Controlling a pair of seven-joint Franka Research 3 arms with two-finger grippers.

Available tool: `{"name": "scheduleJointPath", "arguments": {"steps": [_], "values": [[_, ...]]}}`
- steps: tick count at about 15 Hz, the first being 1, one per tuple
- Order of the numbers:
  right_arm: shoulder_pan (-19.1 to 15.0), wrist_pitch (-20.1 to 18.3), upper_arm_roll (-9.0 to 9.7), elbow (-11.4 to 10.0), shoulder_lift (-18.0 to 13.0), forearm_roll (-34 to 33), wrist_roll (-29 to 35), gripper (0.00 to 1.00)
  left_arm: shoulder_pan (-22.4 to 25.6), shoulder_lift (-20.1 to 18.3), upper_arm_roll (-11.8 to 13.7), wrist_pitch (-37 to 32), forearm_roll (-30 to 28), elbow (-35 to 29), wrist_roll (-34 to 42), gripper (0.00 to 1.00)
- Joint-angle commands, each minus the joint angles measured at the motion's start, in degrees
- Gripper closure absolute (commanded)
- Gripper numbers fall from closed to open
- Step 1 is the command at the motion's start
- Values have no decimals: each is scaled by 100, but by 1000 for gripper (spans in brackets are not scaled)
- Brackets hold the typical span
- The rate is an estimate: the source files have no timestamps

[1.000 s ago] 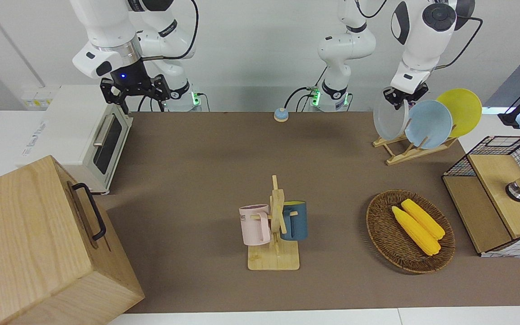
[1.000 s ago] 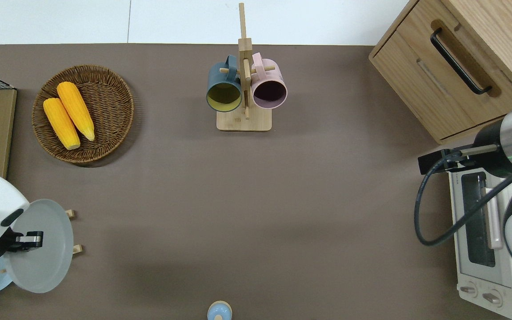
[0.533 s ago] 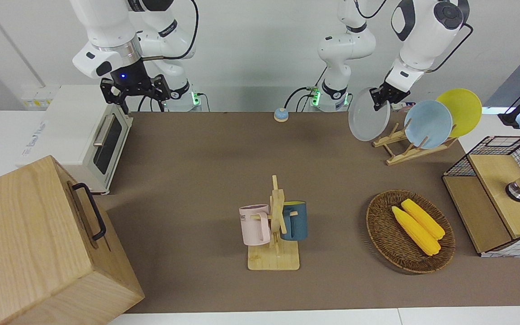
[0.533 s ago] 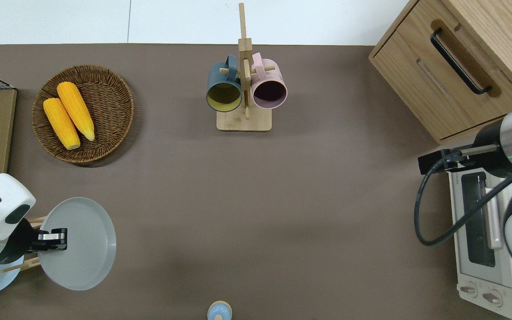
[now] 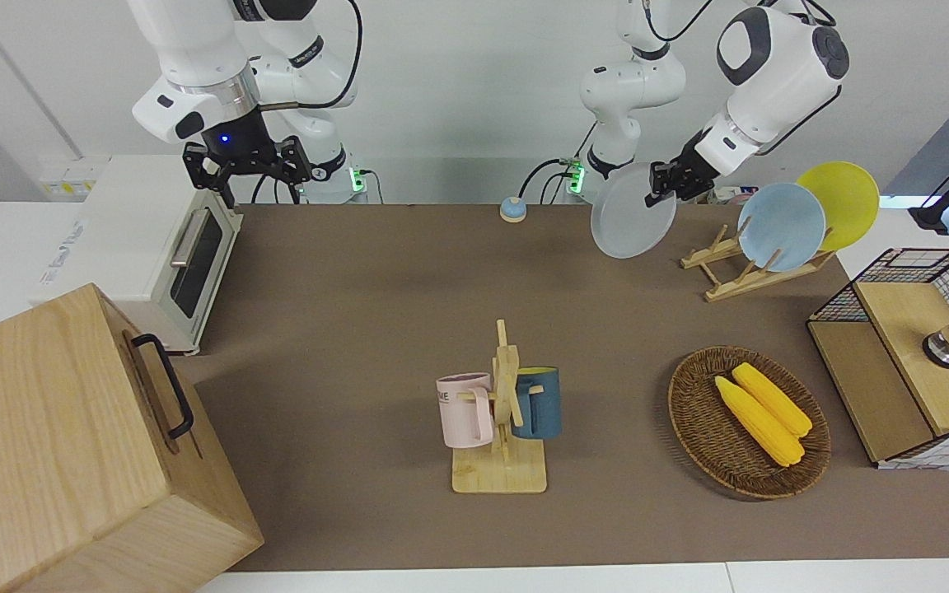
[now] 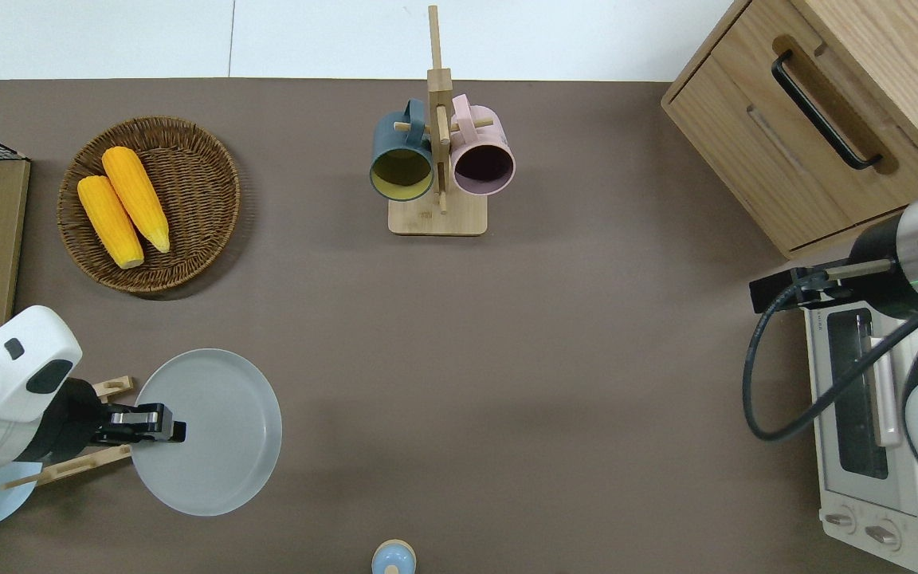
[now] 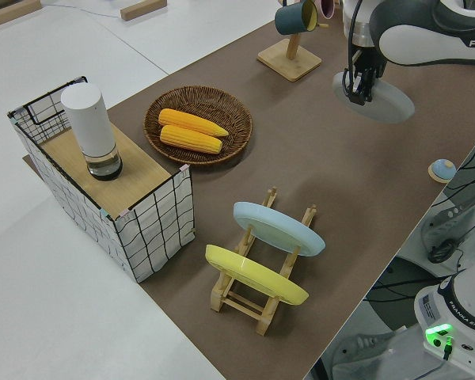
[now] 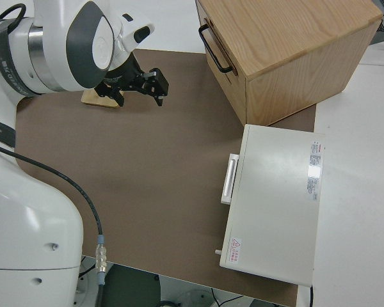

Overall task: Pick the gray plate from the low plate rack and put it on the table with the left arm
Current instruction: 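Lift the gray plate up out of the rack with the left gripper, then carry the plate away from the rack and lower it onto the table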

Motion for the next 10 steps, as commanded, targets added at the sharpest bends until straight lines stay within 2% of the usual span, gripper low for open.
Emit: {"name": "scheduleJointPath", "arguments": {"steps": [1,5,10], "values": [[-107,-82,100,52,-7,-9,73,17,89,217,19,159,-281,-125,564,1000],[-107,-82,100,52,-15,-9,73,17,124,314,28,431,-368,-424,1222,1000],[-107,-82,100,52,-7,-9,73,17,414,806,72,694,-378,-556,2075,1000]]}}
